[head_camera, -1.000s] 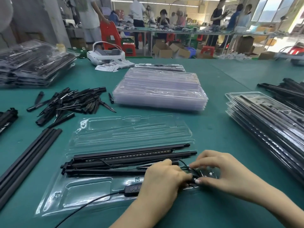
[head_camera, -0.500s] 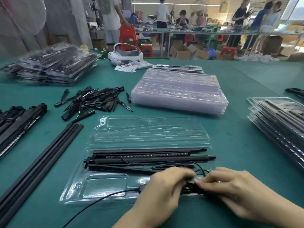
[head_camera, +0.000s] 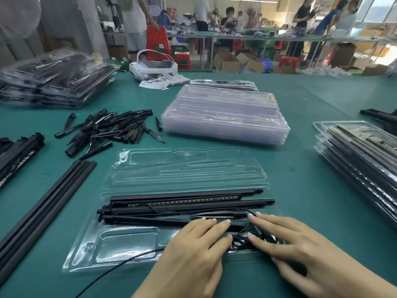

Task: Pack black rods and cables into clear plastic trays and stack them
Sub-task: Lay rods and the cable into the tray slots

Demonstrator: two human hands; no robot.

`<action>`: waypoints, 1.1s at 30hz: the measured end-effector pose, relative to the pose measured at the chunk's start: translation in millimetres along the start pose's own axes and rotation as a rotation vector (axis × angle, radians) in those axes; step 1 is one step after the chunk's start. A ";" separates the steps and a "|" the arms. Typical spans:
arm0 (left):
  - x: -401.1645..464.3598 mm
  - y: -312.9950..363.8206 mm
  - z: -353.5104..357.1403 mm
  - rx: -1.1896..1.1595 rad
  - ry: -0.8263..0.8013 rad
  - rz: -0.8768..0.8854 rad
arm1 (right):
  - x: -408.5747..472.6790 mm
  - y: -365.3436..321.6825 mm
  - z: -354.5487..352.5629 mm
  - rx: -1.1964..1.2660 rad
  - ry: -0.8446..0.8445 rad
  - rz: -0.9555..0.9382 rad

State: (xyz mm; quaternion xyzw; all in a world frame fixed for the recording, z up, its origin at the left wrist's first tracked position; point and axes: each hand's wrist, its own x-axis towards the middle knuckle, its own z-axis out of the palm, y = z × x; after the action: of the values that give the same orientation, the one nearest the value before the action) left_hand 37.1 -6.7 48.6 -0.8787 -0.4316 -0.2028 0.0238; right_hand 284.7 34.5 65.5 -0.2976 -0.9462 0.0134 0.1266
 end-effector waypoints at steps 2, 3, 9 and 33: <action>-0.5 2.4 -0.9 0.014 -0.023 -0.021 | 0.8 -2.5 -0.5 0.024 0.004 0.010; -0.5 3.5 -1.1 0.008 -0.031 -0.036 | 1.0 -2.8 -0.4 0.038 0.008 0.012; 11.3 3.2 -5.8 -0.028 -0.014 -0.080 | 5.0 -0.1 -0.1 0.094 0.001 0.026; -59.6 -41.6 -80.1 -0.136 0.194 -0.531 | 17.6 0.1 4.7 0.103 0.176 -0.020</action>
State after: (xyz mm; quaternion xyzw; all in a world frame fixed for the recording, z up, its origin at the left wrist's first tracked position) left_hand -54.3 -42.6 93.9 -0.7111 -0.6276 -0.3134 -0.0481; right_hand 269.7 44.8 65.1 -0.2812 -0.9324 0.0347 0.2245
